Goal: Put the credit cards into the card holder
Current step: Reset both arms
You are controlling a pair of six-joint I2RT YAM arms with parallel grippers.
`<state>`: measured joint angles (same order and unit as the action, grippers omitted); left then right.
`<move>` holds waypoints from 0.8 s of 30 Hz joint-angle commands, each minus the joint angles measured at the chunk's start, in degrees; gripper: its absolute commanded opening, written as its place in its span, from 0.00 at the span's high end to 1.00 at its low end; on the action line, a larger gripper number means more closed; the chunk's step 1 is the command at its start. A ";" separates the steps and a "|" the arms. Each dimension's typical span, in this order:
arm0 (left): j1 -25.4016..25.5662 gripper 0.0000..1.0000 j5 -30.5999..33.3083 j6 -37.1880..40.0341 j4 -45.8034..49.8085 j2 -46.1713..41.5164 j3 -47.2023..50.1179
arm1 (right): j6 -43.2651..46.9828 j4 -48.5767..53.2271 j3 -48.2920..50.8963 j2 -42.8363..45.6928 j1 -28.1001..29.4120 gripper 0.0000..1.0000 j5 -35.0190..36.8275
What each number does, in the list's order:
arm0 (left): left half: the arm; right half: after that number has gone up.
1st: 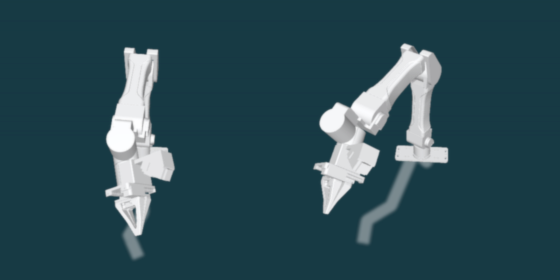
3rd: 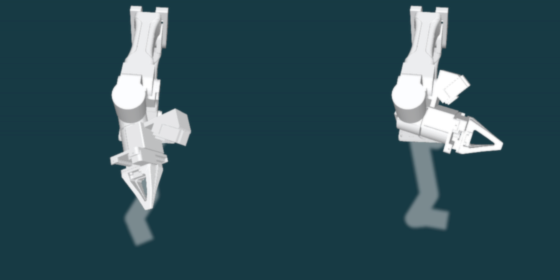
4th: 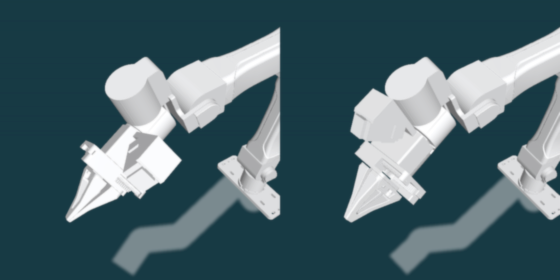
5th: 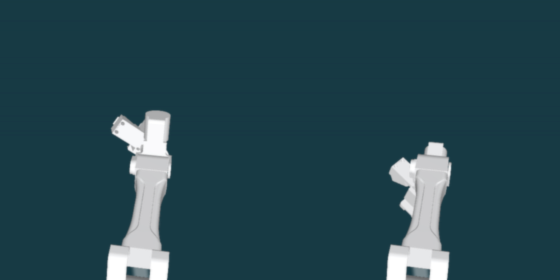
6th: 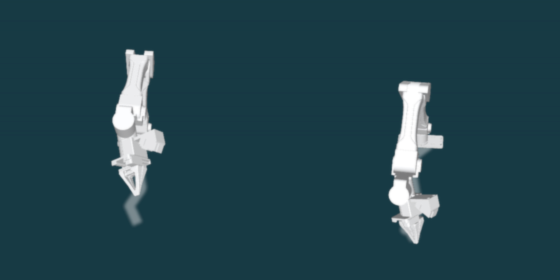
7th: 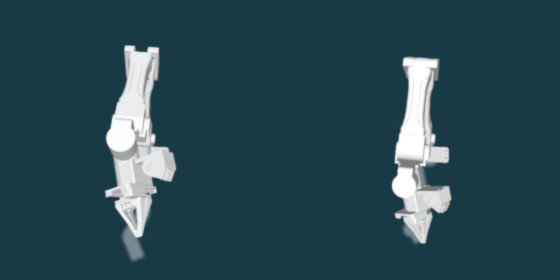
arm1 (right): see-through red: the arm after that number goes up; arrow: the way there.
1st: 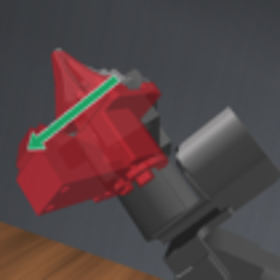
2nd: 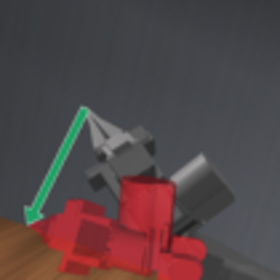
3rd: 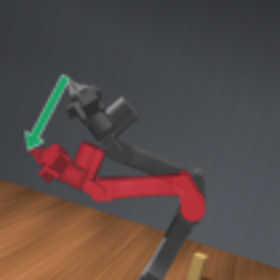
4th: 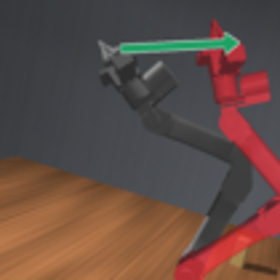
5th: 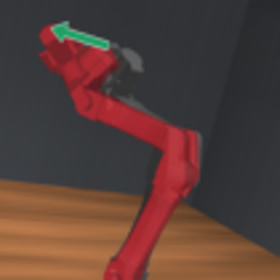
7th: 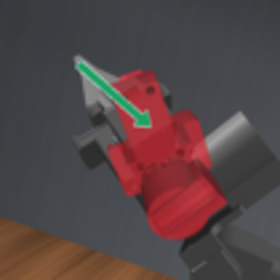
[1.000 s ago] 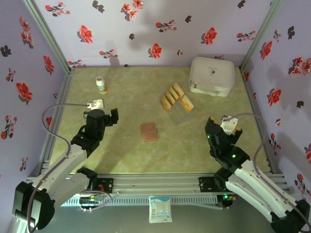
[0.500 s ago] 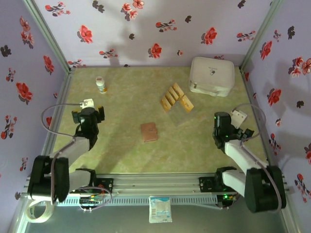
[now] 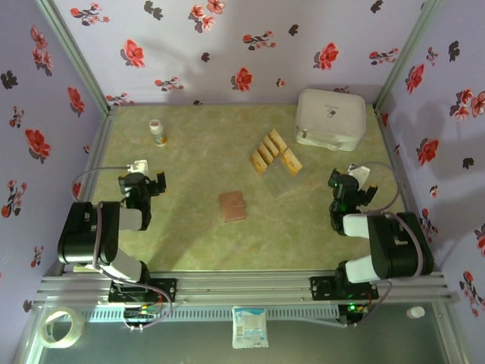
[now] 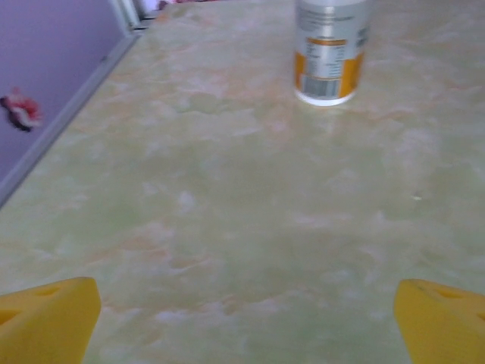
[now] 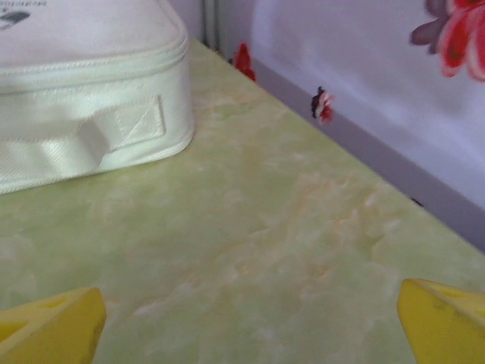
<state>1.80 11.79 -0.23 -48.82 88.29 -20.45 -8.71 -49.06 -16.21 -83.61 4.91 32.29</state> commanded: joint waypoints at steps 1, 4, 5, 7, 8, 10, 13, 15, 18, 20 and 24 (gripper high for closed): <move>-1.00 0.00 -5.53 0.30 -1.52 0.15 -2.36 | 3.39 -6.92 -0.25 -1.54 -0.51 0.00 -11.59; -2.21 0.00 -8.08 -0.41 -0.50 0.17 -2.84 | 4.85 -13.79 -2.31 -8.00 -0.70 0.01 -11.47; -2.33 0.00 -8.30 -0.55 -0.40 0.18 -2.89 | 1.96 -0.80 -6.04 -4.49 -1.62 0.01 -11.88; -2.50 0.00 -8.43 -0.57 -0.04 0.29 -3.17 | 1.66 -4.78 -5.22 -7.42 -3.79 0.01 -15.67; -2.65 0.00 -8.62 -0.65 0.08 0.35 -3.20 | 1.78 -5.78 -5.31 -7.31 -3.76 0.01 -15.51; -2.79 0.00 -8.95 -0.75 0.04 0.36 -3.20 | 0.98 1.12 -6.46 -5.12 -3.85 0.01 -15.81; -2.74 0.00 -8.18 -0.60 -0.56 0.29 -2.85 | 2.13 -3.67 -4.90 -5.33 -2.86 0.01 -13.65; -2.28 0.00 -7.24 -0.34 -0.87 0.36 -2.68 | 2.35 -2.80 -4.95 -5.42 -2.36 0.01 -13.50; -1.70 0.00 -4.90 -0.31 -1.46 0.30 -2.55 | 2.37 -3.37 -4.94 -5.46 -2.27 0.01 -13.49; -1.63 0.00 -4.85 -0.38 -1.39 0.35 -2.49 | 2.33 -2.78 -5.01 -5.42 -2.27 0.01 -13.49; -1.56 0.00 -4.61 -0.37 -1.54 0.30 -2.41 | 1.82 -1.65 -6.08 -6.10 -2.67 0.01 -13.58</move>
<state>-0.21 5.74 -0.45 -48.84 88.29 -22.50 -6.46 -51.16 -21.43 -89.84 2.39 18.76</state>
